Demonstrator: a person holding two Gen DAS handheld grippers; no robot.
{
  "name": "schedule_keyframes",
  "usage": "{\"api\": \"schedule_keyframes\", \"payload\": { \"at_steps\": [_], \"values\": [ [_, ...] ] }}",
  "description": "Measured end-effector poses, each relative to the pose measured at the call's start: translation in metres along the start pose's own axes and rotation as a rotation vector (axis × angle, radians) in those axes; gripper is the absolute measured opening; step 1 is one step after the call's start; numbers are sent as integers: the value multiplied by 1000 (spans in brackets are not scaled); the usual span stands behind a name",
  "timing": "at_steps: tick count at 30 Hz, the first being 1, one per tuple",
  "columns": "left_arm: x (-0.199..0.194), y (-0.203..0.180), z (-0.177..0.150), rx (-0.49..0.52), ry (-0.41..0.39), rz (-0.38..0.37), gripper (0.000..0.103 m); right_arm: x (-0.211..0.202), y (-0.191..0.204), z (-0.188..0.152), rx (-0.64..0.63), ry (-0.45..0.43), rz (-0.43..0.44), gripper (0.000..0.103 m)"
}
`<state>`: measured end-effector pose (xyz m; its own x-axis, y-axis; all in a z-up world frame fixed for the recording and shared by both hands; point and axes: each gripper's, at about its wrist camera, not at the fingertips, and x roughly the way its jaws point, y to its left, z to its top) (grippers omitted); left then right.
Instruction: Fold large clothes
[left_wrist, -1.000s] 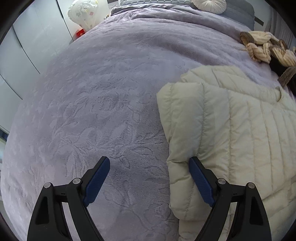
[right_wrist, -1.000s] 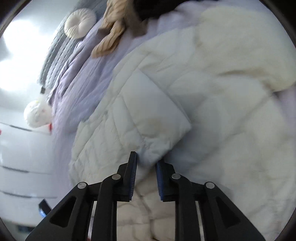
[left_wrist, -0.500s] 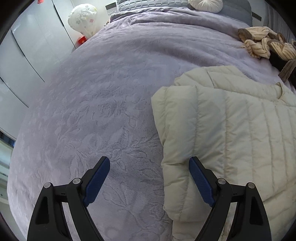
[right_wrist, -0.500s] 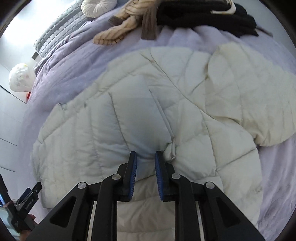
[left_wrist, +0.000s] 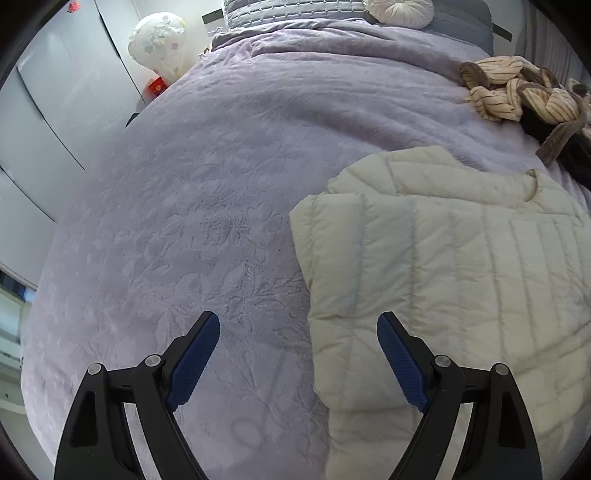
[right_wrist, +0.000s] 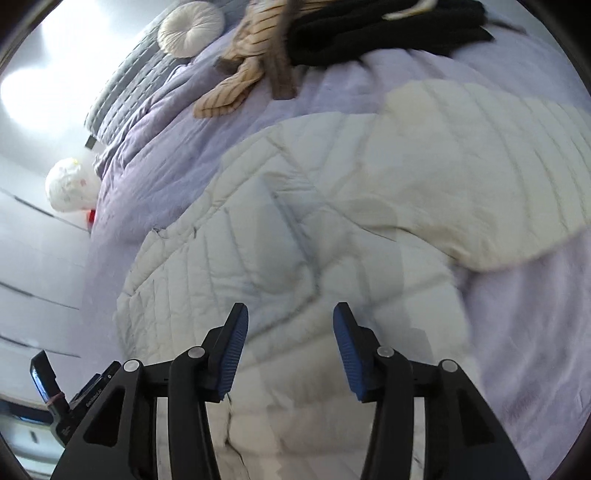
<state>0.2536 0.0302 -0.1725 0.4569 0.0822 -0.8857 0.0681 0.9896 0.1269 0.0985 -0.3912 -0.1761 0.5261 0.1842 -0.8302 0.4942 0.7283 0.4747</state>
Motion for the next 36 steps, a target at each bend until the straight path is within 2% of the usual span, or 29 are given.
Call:
{"api": "schedule_keyframes", "payload": {
  "at_steps": [4, 9, 11, 12, 16, 19, 25, 26, 27, 30, 36],
  "values": [
    [-17, -7, -7, -21, 36, -68, 88, -16, -35, -9, 97, 31, 29, 56],
    [-39, -49, -23, 18, 73, -128, 88, -40, -80, -19, 217, 29, 60, 61],
    [-46, -70, -29, 43, 82, -160, 88, -49, -97, -20, 249, 17, 67, 77],
    [-49, -81, -31, 59, 87, -173, 88, -53, -104, -20, 264, 10, 72, 80],
    [-60, -128, -41, 137, 95, -216, 88, -68, -135, -19, 316, -14, 79, 80],
    [-65, -155, -50, 173, 110, -250, 88, -77, -157, -14, 355, -37, 87, 86],
    [-70, -198, -63, 223, 146, -294, 88, -94, -190, -4, 391, -103, 87, 89],
    [-70, -205, -64, 234, 154, -300, 88, -95, -195, -2, 394, -112, 90, 99],
    [-70, -210, -65, 243, 161, -302, 88, -95, -200, 0, 398, -112, 97, 102],
    [-71, -228, -69, 271, 174, -325, 88, -96, -217, 5, 418, -130, 118, 103],
    [-77, -254, -72, 300, 153, -331, 88, -101, -254, 20, 488, -191, 106, 103]
  ]
}}
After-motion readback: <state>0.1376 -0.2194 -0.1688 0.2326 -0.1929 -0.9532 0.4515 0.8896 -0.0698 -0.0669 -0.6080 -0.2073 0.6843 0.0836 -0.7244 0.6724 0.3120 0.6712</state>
